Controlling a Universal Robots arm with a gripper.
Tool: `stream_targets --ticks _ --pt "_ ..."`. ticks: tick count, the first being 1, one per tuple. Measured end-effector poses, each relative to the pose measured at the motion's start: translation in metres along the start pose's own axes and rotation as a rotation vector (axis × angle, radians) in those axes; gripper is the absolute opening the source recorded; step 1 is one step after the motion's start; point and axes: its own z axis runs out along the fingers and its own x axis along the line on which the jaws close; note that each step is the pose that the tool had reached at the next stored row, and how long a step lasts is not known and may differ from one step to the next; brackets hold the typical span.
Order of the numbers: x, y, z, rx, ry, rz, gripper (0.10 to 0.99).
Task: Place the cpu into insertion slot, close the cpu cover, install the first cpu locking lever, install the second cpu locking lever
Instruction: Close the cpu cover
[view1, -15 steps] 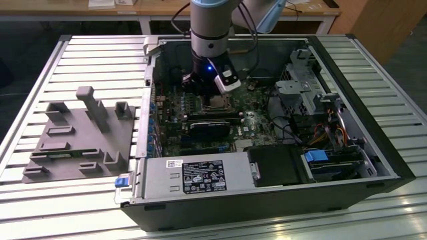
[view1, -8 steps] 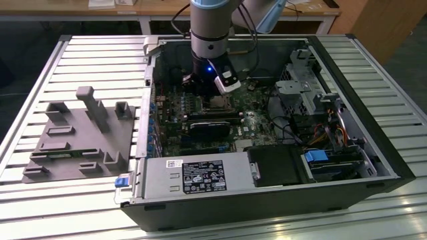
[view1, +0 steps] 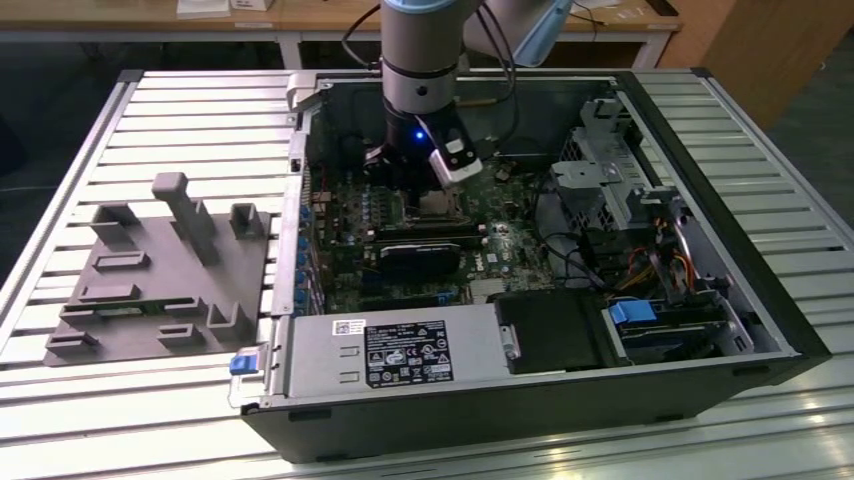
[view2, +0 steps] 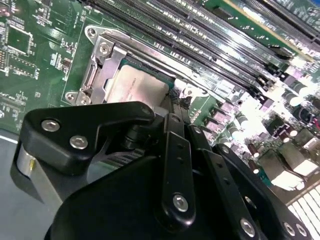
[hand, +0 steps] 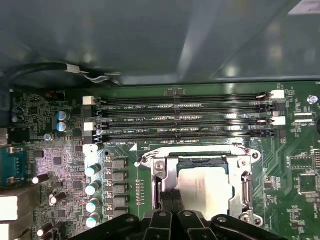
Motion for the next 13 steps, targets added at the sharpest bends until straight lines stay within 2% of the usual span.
stream_targets --ticks 3,6,9,13 --pt "0.0000 0.0002 -0.0051 0.000 0.0000 0.000 0.106" --pt "-0.0011 0.0003 -0.0057 0.000 0.0000 0.000 0.106" --pt "-0.0078 0.0007 -0.0057 0.000 0.0000 0.000 0.106" --pt "-0.0204 0.0014 -0.0056 0.000 0.0002 0.000 0.106"
